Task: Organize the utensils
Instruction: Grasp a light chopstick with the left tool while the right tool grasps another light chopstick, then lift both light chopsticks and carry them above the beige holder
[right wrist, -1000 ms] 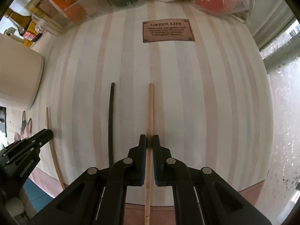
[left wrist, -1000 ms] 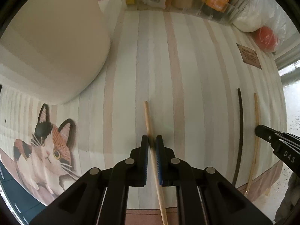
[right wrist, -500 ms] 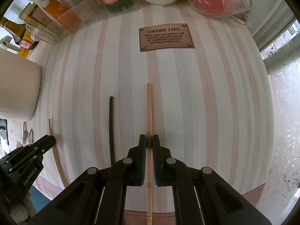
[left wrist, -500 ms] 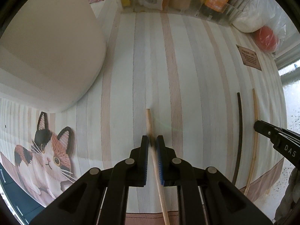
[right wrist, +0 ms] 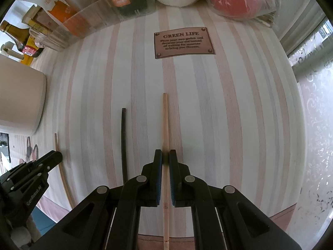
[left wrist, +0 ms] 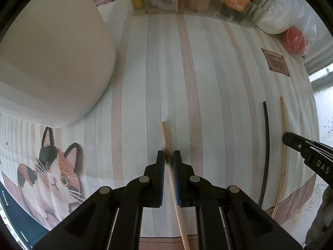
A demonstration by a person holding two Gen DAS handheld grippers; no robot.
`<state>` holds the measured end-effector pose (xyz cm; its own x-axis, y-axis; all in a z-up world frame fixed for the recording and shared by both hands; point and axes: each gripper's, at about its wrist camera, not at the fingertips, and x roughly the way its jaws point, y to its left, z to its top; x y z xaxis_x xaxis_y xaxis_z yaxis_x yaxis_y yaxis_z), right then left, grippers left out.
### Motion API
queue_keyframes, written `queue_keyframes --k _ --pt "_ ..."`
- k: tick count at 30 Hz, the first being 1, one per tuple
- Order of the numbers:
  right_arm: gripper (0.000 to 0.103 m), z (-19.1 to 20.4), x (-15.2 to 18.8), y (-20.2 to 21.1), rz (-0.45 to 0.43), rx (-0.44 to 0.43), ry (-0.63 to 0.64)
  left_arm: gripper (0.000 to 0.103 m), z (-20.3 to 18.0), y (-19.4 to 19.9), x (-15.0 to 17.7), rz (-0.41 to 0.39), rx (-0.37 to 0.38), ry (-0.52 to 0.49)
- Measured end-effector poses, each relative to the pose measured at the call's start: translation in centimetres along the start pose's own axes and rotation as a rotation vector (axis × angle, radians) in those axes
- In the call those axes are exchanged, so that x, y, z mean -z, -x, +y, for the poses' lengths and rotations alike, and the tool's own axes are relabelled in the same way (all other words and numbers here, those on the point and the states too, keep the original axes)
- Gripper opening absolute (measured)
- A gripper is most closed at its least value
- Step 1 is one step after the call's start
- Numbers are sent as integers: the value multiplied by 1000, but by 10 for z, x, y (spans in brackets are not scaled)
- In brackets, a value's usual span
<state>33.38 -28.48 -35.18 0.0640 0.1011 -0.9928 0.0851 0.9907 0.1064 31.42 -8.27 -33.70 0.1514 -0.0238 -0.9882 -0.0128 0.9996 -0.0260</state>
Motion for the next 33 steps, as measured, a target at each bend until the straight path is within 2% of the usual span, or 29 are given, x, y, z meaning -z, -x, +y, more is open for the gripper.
queue_keyframes --k 6,14,22,33 --pt "6 0 6 -2 -29 -6 -3 3 1 2 8 -16 1 12" --pt "6 -9 21 25 -111 -100 -50 3 9 37 17 -70 39 4" --pt "6 -3 31 78 -247 -173 -26 3 21 103 28 -196 65 7" --pt "6 24 24 159 -442 -276 24 3 32 193 28 -388 61 0"
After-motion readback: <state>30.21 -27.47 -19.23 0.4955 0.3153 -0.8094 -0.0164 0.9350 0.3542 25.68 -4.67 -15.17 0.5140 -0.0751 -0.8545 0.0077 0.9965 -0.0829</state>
